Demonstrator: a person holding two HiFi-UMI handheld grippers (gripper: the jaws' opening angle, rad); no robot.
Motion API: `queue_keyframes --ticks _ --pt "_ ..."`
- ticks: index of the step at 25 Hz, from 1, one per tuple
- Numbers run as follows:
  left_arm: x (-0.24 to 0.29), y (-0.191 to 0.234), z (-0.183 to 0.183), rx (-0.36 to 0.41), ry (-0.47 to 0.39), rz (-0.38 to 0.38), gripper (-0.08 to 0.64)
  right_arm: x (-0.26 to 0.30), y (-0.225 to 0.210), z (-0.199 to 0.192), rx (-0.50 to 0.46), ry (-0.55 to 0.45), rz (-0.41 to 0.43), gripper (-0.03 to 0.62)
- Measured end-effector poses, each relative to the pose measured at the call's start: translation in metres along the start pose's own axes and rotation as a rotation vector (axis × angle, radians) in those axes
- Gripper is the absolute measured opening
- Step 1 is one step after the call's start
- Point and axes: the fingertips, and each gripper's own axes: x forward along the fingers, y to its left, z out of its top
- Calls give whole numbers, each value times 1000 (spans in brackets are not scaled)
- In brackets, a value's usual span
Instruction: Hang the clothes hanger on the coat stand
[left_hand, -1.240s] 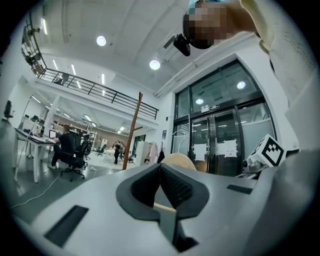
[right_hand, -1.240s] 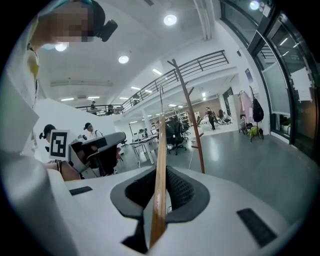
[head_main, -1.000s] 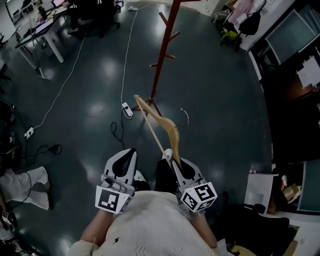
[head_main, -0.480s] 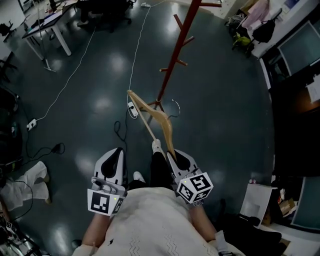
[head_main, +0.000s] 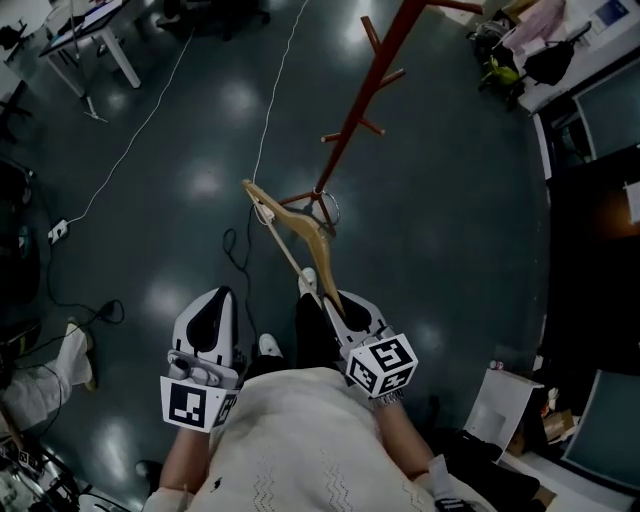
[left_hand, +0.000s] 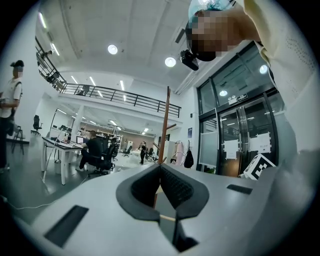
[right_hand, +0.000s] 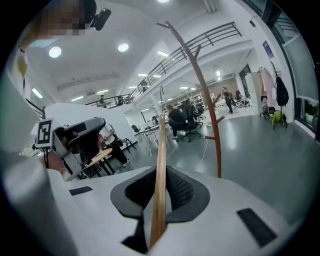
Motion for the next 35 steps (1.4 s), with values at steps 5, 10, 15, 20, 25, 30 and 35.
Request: queue_keyframes --ticks 5,10,15,20,25,30,35 --pt "48 1 6 25 7 -7 12 27 -33 16 9 30 9 67" --pt "99 4 22 17 -26 -5 12 61 -72 26 12 57 -2 67" --pt "132 7 3 2 50 53 12 95 -118 22 26 114 9 67" --pt "159 2 -24 -19 122 38 12 130 -165 16 28 126 -22 67" --pt "186 -5 -29 -28 133 55 12 154 -212 -2 78 194 -76 67" --pt "203 -6 -32 -30 154 84 12 171 -245 -11 63 223 -78 67" --pt "204 -5 -31 -42 131 112 12 193 -273 -16 48 252 -109 67"
